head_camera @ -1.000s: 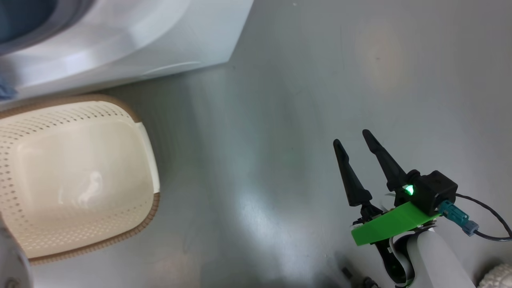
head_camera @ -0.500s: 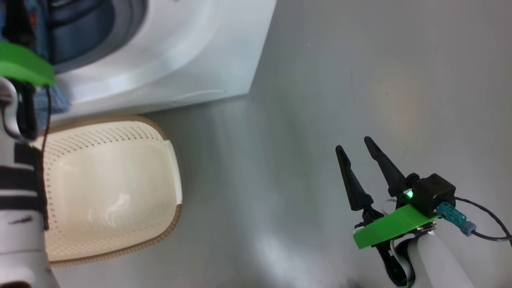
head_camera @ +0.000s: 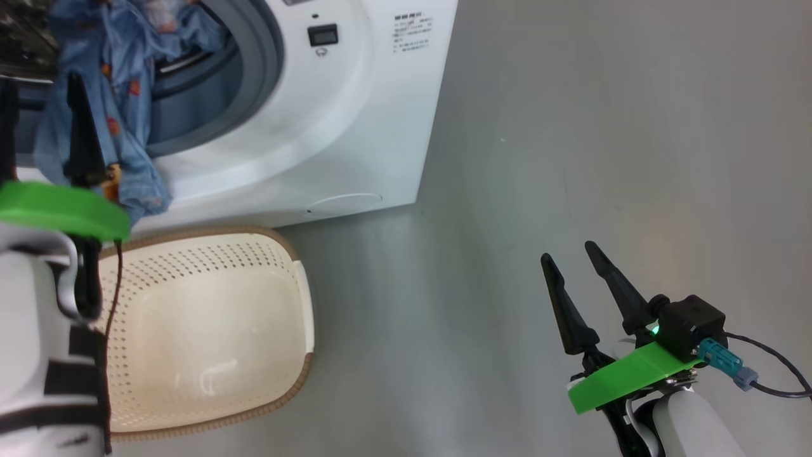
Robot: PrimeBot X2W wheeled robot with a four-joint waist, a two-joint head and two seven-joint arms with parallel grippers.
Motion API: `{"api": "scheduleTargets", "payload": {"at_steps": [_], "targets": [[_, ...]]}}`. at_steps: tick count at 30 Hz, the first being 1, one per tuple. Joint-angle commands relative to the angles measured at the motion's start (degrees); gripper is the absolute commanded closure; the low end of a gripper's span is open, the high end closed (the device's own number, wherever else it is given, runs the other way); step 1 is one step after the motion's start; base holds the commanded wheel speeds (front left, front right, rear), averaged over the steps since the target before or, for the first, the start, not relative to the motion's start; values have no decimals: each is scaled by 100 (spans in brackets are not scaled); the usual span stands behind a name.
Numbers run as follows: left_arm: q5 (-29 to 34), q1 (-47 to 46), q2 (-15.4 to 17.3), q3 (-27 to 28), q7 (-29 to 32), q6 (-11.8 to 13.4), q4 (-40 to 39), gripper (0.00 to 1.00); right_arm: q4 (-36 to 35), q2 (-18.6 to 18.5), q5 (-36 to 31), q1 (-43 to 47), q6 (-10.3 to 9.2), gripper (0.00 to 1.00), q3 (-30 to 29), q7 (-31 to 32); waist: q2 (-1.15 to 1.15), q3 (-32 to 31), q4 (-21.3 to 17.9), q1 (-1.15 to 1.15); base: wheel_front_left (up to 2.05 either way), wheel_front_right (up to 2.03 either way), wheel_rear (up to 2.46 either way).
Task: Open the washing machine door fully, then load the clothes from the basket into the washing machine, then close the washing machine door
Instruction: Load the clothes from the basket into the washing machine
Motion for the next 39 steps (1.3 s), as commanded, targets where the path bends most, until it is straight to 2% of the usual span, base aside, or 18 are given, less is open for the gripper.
{"api": "scheduleTargets", "payload": {"at_steps": [1,16,24,33,39], "targets": [[-25,147,197,161,-29,-20,-233,0,-128,6,47,113,9,0,137,-27,0,-119,51,0,0,0,0],[-95,1870,-274,617,-29,36,-1699,0,-228,-5,9,150,9,0,201,-27,0,-105,102,0,0,0,0],[-63,2707,-457,569,-29,57,-2103,0,-269,-15,2,149,9,0,139,-27,0,-41,147,0,0,0,0],[-145,3243,-511,515,-29,203,-2320,0,-255,-28,-4,116,9,0,175,-27,0,-32,173,0,0,0,0],[-465,3722,-520,394,-29,461,-2519,0,-252,-57,3,127,9,0,169,-27,0,-43,202,0,0,0,0]]}}
